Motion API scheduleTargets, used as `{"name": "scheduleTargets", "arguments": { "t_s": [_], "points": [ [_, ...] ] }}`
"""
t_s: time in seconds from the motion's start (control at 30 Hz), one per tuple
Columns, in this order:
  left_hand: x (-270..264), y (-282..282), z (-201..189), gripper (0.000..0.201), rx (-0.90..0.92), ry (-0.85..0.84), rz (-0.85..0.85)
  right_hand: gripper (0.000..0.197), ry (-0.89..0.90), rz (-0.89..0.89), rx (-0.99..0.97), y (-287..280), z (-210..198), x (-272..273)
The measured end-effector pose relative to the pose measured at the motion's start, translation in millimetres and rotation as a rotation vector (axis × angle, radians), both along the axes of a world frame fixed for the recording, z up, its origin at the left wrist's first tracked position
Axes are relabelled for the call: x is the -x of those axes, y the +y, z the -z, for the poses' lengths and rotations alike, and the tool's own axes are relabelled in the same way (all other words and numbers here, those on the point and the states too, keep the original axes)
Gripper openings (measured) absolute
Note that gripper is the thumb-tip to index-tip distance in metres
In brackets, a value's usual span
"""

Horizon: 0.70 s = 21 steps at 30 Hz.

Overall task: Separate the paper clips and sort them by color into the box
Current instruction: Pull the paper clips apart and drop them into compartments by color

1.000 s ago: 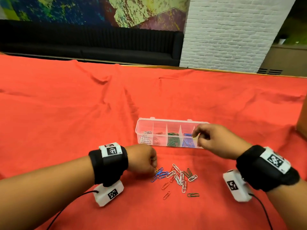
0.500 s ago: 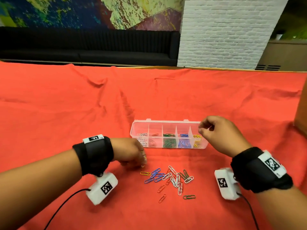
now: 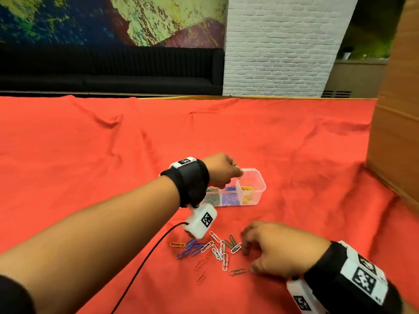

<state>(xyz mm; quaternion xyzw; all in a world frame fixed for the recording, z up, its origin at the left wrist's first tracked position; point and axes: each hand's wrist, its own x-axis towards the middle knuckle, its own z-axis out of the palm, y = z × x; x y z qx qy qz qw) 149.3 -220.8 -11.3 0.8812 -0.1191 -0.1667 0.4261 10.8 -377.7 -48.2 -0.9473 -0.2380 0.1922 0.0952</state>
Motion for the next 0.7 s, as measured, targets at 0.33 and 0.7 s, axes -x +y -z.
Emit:
{"name": "scheduleTargets", "arguments": {
  "t_s": [0.33,0.7],
  "points": [
    [40.2,43.5,-26.7,0.019,-0.416,-0.520,0.173,0.029,-0.011,0.028,-0.006,1.9,4.6,3.0],
    [101.1,136.5,48.3,0.019,-0.759,-0.294,0.423,0.023,-0.097,0.037,0.086,22.2,13.0,2.7]
  ]
}}
